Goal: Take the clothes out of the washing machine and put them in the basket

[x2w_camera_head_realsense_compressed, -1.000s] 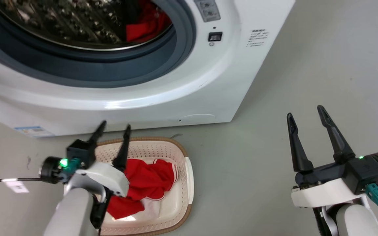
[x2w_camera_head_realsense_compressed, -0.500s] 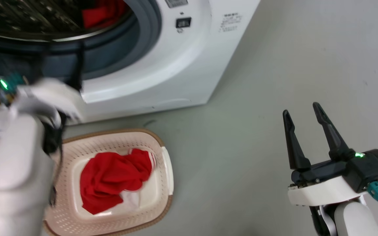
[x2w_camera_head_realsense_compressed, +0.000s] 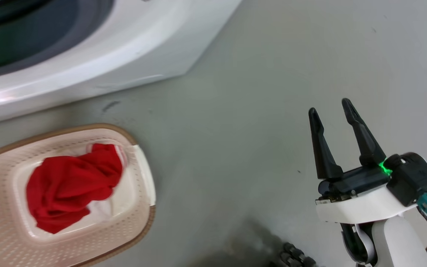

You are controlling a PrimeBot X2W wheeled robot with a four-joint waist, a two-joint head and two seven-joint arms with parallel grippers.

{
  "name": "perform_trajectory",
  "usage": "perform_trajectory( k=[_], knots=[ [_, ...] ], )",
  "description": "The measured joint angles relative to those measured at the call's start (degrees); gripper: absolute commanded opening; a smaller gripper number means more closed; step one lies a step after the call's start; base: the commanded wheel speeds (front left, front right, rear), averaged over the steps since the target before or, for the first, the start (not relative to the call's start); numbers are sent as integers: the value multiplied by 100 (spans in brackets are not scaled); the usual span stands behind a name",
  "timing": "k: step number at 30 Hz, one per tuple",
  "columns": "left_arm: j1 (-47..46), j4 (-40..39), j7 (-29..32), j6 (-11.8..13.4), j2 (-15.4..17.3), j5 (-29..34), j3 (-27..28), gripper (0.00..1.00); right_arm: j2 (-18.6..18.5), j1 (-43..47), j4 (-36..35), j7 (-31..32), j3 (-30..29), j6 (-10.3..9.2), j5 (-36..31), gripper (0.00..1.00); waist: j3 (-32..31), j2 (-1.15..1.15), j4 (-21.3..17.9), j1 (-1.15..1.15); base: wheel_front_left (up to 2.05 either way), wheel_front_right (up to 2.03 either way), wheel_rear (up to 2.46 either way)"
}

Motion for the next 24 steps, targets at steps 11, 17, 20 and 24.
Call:
perform_trajectory(
  k=[11,17,20,24],
  knots=[
    [-1597,720,1443,-4,403,-164,-319,100,-1,-50,-216,0,147,0,405,100,751,0,-686,0,0,0,0],
    [-1973,1271,1915,80,261,-138,-493,100,1,-22,-245,0,192,0,415,100,1037,0,-750,0,0,0,0],
    [-2090,1474,2019,86,275,-74,-586,100,1,-11,-271,0,209,0,432,100,1120,0,-728,-1,0,0,0],
    [-2222,1690,2130,101,277,-9,-703,100,1,-9,-304,0,213,0,437,100,1197,0,-698,-1,0,0,0]
  ],
)
